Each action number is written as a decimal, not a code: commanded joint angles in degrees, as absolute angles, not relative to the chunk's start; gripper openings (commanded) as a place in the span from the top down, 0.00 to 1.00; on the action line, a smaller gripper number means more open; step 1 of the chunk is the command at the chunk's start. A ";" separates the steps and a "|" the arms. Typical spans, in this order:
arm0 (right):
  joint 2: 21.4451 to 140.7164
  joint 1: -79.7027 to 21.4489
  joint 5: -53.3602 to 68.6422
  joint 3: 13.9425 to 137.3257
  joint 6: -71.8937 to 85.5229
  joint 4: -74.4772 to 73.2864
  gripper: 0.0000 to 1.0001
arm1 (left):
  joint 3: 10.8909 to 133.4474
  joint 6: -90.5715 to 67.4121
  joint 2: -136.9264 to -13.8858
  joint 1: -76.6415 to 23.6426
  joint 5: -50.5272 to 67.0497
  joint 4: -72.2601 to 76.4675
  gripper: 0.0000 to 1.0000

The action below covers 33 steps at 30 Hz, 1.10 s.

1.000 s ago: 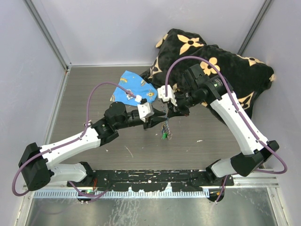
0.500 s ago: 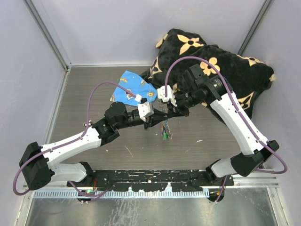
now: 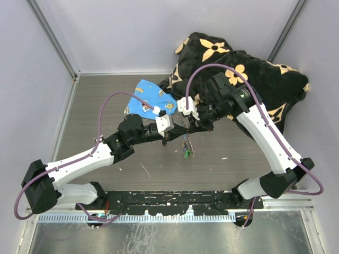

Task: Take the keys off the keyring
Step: Remove the key from the keyring.

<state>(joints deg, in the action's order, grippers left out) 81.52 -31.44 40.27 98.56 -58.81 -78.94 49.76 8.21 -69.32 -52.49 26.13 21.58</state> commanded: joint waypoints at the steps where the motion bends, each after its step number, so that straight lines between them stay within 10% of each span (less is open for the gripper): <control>1: 80.33 -31.73 44.29 100.35 -59.38 -77.27 0.99 | 52.55 8.77 -67.81 -52.64 27.43 20.35 1.00; 33: 78.32 -24.83 56.07 95.27 -57.84 -74.18 0.59 | 45.24 -5.89 -63.98 -52.56 19.96 38.71 1.00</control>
